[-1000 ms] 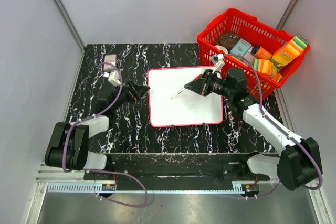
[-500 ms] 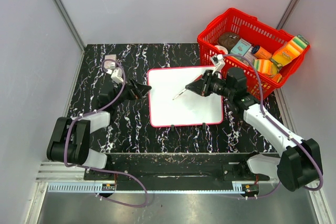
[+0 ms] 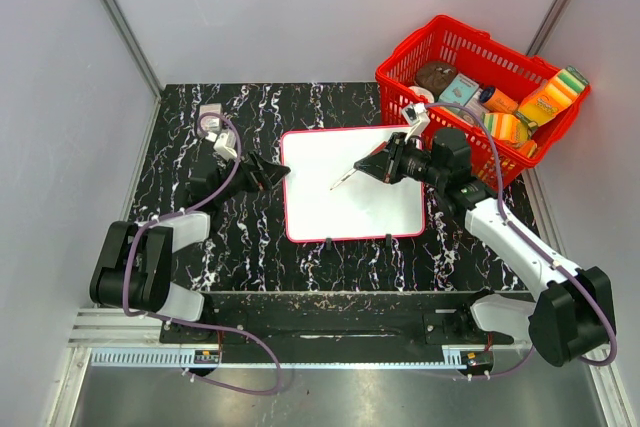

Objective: Write a sentence on the whiteboard
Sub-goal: Hold the whiteboard on the whiteboard stand, then put down the whiteboard on the whiteboard stand.

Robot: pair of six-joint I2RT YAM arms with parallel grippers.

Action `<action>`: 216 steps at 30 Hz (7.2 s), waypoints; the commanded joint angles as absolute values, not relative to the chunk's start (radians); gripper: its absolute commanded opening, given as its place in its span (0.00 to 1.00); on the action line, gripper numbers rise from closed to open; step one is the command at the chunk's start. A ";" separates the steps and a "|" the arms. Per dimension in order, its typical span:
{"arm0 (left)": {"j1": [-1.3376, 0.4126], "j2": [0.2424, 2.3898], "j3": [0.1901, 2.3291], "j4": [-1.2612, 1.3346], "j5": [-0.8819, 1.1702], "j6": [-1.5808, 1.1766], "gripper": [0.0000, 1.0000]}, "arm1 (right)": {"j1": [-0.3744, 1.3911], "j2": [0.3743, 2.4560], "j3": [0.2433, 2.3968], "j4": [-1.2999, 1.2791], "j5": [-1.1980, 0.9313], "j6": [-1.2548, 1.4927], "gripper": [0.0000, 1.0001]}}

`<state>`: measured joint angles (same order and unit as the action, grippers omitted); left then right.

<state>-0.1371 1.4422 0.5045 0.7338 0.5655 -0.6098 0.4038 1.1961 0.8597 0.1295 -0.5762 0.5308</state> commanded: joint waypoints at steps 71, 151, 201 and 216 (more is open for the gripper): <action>-0.242 1.701 0.644 0.982 0.905 -0.742 0.00 | 0.414 1.147 0.939 0.043 -0.448 0.394 0.00; -0.256 1.690 0.661 0.914 0.933 -0.678 0.00 | 0.604 1.391 0.877 0.457 -0.021 0.334 0.00; -0.259 1.681 0.661 0.897 0.930 -0.663 0.00 | 0.607 1.404 0.996 0.433 0.025 0.319 0.00; -0.259 1.684 0.660 0.900 0.931 -0.664 0.00 | 0.607 1.443 0.994 0.448 0.041 0.311 0.00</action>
<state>-0.2405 1.7023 0.6582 0.8822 0.9146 -0.7486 0.6014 1.4277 0.9485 0.4137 0.0097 0.3328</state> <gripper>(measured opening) 0.187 0.133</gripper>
